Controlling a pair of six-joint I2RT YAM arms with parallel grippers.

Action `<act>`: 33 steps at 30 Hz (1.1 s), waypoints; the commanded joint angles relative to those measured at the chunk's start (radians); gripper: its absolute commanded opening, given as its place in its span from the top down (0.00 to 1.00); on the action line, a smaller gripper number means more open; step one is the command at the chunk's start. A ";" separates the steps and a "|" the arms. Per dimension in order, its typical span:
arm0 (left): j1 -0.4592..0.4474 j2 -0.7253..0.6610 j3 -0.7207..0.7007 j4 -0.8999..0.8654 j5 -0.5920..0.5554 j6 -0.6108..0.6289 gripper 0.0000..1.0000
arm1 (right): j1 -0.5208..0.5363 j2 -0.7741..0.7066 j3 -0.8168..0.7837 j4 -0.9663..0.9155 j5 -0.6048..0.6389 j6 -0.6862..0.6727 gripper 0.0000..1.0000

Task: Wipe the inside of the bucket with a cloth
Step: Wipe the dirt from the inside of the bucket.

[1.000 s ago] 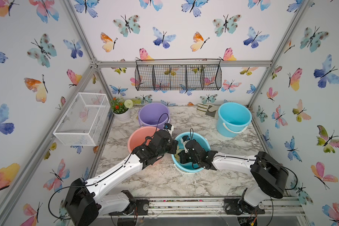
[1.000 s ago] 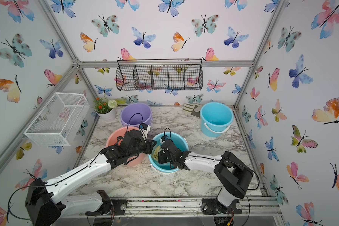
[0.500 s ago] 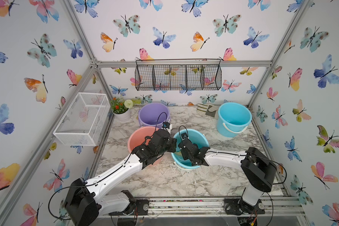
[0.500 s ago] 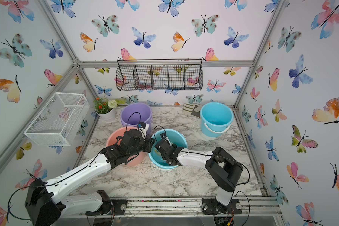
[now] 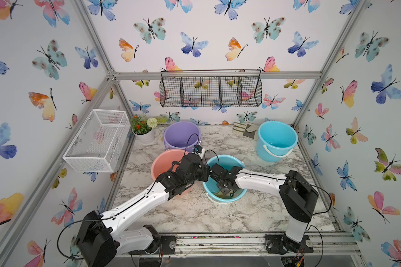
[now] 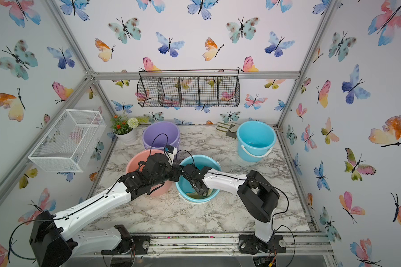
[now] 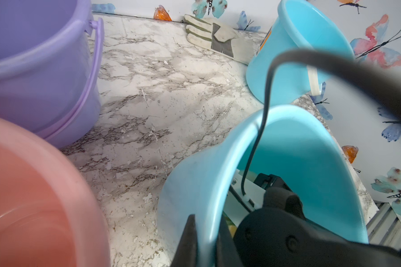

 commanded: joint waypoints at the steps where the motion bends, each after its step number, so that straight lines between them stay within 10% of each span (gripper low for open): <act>1: -0.009 -0.007 0.000 -0.008 0.040 0.017 1.00 | -0.006 -0.014 -0.011 -0.180 -0.228 0.010 0.98; 16: -0.008 -0.013 -0.002 -0.003 0.048 0.012 1.00 | -0.009 -0.198 -0.167 0.365 -0.751 0.155 0.98; 21: -0.009 -0.014 -0.002 -0.003 0.049 0.010 1.00 | -0.010 -0.280 -0.270 0.608 -0.655 0.272 0.98; 33: -0.007 0.013 0.004 0.030 0.049 0.004 1.00 | -0.010 -0.678 -0.230 0.326 -0.158 0.256 0.98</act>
